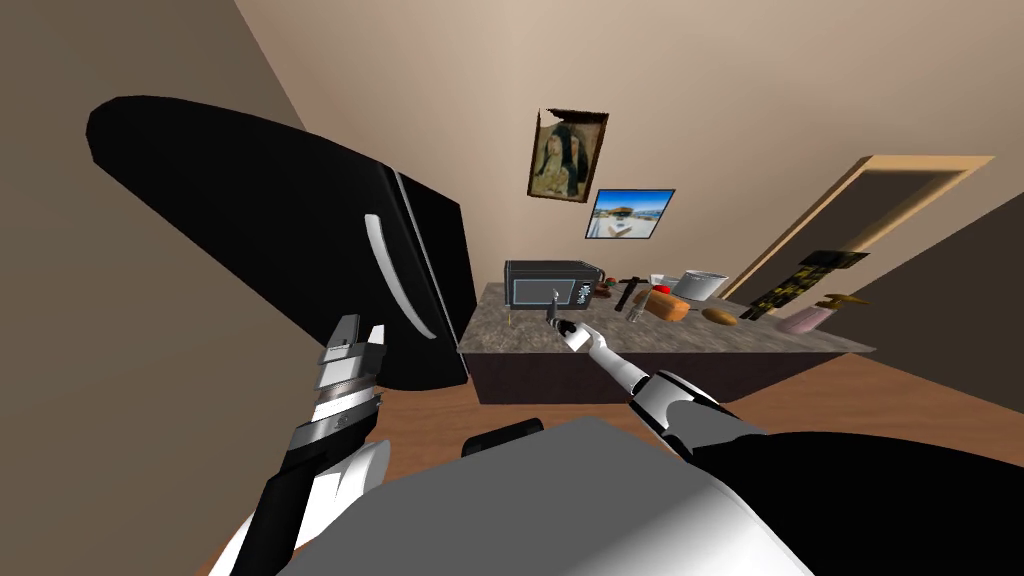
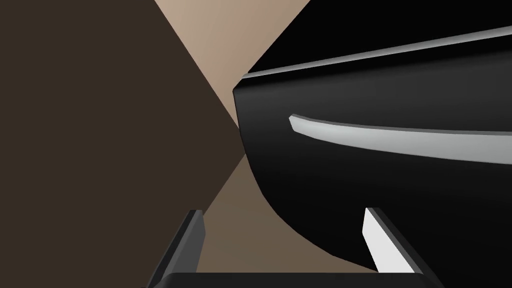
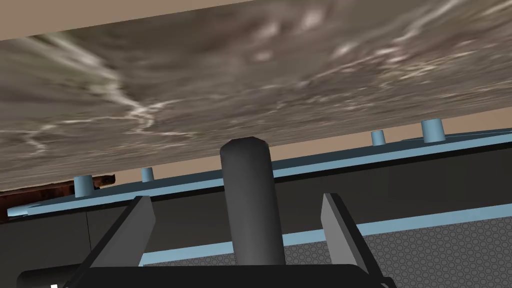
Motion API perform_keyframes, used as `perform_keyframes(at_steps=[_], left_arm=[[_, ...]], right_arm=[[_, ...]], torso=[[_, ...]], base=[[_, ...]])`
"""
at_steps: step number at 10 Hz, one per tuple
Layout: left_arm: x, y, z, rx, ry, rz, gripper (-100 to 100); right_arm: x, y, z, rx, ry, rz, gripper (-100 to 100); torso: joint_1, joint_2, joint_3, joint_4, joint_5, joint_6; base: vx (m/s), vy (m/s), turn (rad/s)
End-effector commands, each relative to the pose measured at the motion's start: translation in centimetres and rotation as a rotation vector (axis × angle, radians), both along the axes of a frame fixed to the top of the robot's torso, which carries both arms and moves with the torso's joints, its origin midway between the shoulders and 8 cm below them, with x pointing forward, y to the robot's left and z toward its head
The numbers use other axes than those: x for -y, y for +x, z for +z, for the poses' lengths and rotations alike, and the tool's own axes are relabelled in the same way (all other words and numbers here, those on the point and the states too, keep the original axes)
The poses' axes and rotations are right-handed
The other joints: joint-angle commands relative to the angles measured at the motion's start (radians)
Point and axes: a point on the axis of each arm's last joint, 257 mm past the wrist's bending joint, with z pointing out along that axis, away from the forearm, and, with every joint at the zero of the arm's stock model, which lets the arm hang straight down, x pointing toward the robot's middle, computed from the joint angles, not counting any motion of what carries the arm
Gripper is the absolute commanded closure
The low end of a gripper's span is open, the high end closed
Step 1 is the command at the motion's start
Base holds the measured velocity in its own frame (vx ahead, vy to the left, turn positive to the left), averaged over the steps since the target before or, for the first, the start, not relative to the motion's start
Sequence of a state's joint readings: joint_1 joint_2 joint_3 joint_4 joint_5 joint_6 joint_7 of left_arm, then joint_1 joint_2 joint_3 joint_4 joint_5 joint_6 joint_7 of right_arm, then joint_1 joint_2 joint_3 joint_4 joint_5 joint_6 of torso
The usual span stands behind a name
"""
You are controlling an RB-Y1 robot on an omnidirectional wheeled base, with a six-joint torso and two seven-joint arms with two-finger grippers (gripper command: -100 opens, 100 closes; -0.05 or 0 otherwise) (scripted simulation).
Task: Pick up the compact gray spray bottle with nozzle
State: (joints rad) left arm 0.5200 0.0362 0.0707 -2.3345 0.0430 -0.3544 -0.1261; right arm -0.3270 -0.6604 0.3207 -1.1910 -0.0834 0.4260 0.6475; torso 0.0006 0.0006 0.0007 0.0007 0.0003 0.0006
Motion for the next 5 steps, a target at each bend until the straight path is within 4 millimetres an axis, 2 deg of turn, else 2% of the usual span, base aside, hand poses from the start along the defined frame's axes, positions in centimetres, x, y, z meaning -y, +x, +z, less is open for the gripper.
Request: perform_keyframes(at_steps=[1,2,3,5], left_arm=[[0.0,0.0,0.0,0.000,0.000,0.000,0],[0.0,0.0,0.0,0.000,0.000,0.000,0],[0.0,0.0,0.0,0.000,0.000,0.000,0],[0.0,0.0,0.0,0.000,0.000,0.000,0]], right_arm=[[-0.4,1.8,2.3,0.034,-0.001,0.014,-100],[-3.0,2.1,0.4,-0.010,-0.006,0.055,-100],[-3.3,2.9,0.5,-0.020,-0.042,0.073,-100],[-4.7,5.3,4.0,0.036,-0.047,0.097,-100]], torso=[[0.000,0.000,0.000,0.000,0.000,0.000],[0.000,-0.001,0.000,0.000,0.000,0.000],[-0.002,0.001,0.000,0.000,-0.001,0.002],[-0.001,0.001,0.000,0.000,0.000,0.000]], base=[[0.000,0.000,0.011],[-0.024,-0.027,-0.345],[-0.031,-0.027,-0.264],[-0.009,-0.008,0.003]])
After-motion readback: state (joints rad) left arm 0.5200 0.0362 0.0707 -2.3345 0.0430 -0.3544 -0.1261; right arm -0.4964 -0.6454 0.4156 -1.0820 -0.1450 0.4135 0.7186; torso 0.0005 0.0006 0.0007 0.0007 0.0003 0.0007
